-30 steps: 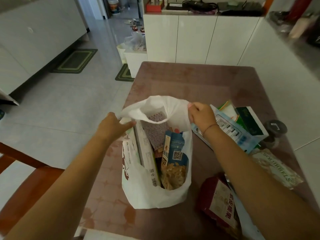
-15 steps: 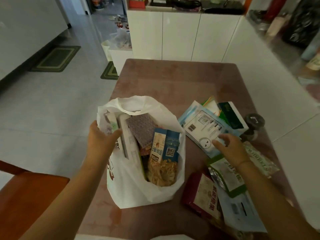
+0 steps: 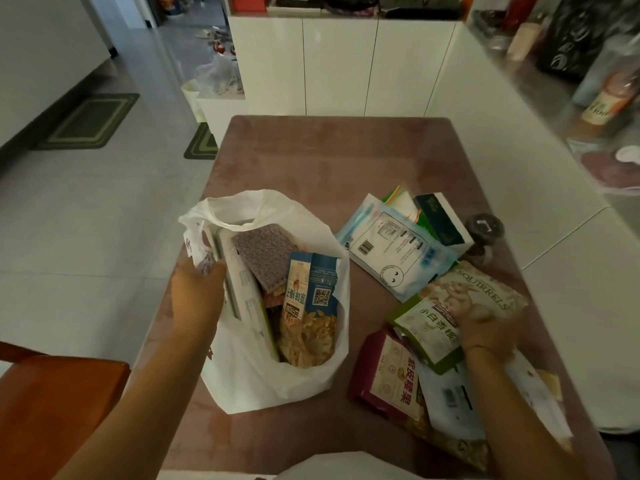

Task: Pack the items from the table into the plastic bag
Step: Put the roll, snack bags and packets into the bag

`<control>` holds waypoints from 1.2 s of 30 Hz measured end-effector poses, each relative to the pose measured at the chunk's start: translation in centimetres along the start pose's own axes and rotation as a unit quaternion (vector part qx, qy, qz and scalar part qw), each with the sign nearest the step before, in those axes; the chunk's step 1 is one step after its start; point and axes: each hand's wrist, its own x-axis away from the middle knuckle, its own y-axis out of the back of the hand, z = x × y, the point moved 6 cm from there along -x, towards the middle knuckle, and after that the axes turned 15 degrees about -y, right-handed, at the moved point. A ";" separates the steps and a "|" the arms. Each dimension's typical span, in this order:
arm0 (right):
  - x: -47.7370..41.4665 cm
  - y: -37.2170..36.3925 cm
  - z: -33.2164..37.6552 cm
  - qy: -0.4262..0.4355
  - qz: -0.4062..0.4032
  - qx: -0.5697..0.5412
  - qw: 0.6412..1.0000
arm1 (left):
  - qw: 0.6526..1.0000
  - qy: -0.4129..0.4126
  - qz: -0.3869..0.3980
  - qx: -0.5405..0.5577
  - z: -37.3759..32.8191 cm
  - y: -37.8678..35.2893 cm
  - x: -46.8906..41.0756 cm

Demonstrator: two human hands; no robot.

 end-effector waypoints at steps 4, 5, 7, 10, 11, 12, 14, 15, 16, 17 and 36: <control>2.7 0.3 1.4 0.010 0.036 -0.072 0.997 | 1.000 0.017 0.012 -0.004 0.8 -0.1 -0.2; 3.2 0.2 1.4 -0.008 0.042 -0.065 0.997 | 1.000 0.016 0.006 0.000 0.8 0.1 -0.2; 3.8 0.0 1.4 -0.028 0.063 -0.060 0.996 | 1.000 0.008 0.007 0.006 0.9 0.3 -0.3; 5.5 1.0 3.3 0.001 0.113 -0.136 0.984 | 1.000 -0.017 0.000 0.010 0.6 1.1 -0.3; 6.4 1.8 4.5 0.027 0.126 -0.162 0.978 | 1.000 -0.019 -0.002 0.015 0.7 1.2 -0.3; 7.6 2.7 5.8 0.060 0.144 -0.182 0.971 | 1.000 -0.014 -0.002 0.018 0.7 1.4 -0.2; 10.9 4.6 9.0 0.126 0.192 -0.229 0.946 | 1.000 -0.004 -0.001 0.029 0.6 1.7 0.1; 12.7 5.4 10.3 0.153 0.224 -0.257 0.928 | 0.999 -0.006 0.004 0.035 0.5 1.7 0.3; 14.4 5.7 11.3 0.170 0.259 -0.279 0.909 | 0.999 -0.009 0.012 0.039 0.4 1.8 0.5; 16.2 5.8 12.1 0.186 0.295 -0.293 0.890 | 0.999 -0.012 0.018 0.042 0.2 1.8 0.6; 31.5 -12.6 11.8 0.339 0.521 0.240 0.745 | 0.992 -0.028 0.049 0.111 -0.5 2.9 1.1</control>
